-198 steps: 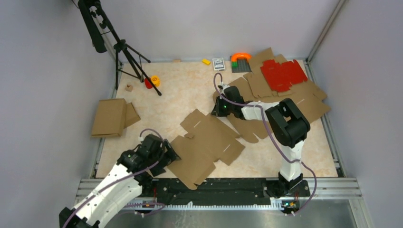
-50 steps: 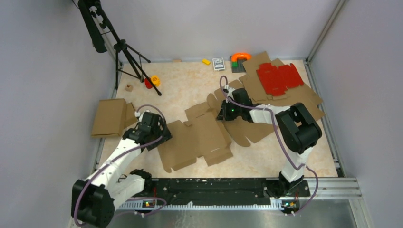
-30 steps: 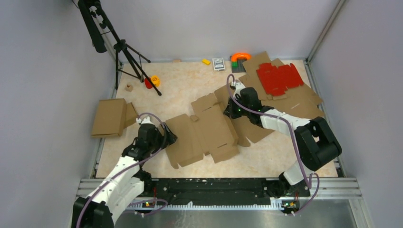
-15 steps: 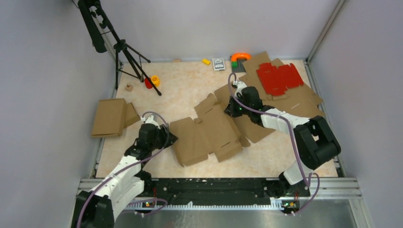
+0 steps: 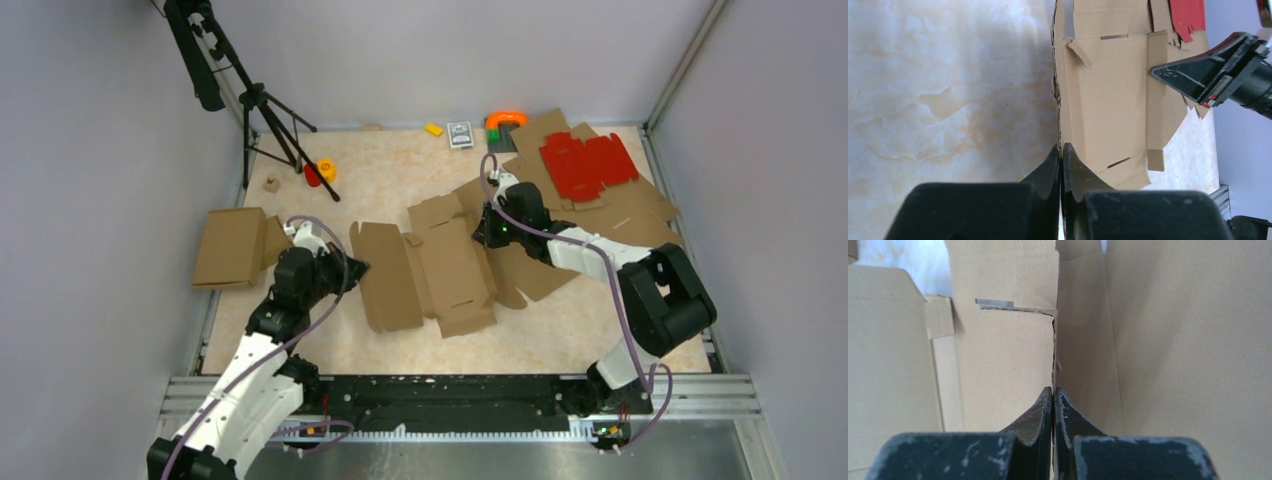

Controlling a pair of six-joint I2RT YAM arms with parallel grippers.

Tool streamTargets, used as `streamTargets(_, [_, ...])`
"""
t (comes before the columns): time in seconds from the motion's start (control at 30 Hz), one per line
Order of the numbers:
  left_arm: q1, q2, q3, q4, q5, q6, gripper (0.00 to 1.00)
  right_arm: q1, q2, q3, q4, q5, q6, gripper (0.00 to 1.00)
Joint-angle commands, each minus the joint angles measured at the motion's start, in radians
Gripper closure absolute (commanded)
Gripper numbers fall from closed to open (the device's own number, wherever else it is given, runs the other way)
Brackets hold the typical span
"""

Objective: Fold the paper box

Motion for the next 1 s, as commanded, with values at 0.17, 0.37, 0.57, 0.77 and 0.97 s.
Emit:
streamTargets(0.17, [0.001, 0.067, 0.175, 0.009, 0.154, 0.097, 1.0, 0.145, 0.0, 0.142, -0.177, 0.327, -0.021, 1.0])
streamTargets(0.37, [0.0, 0.078, 0.225, 0.021, 0.174, 0.09, 1.0, 0.209, 0.007, 0.169, -0.152, 0.486, 0.07, 1.0])
streamTargets(0.57, [0.001, 0.066, 0.229, 0.074, 0.241, 0.053, 1.0, 0.265, 0.08, 0.249, -0.168, 0.671, 0.131, 1.0])
streamTargets(0.77, [0.0, 0.005, 0.183, 0.107, 0.214, 0.026, 1.0, 0.271, 0.059, 0.187, -0.04, 0.744, 0.212, 1.0])
streamTargets(0.97, [0.0, -0.037, 0.151, 0.16, 0.196, 0.091, 1.0, 0.274, 0.027, 0.079, 0.255, 0.737, 0.198, 1.0])
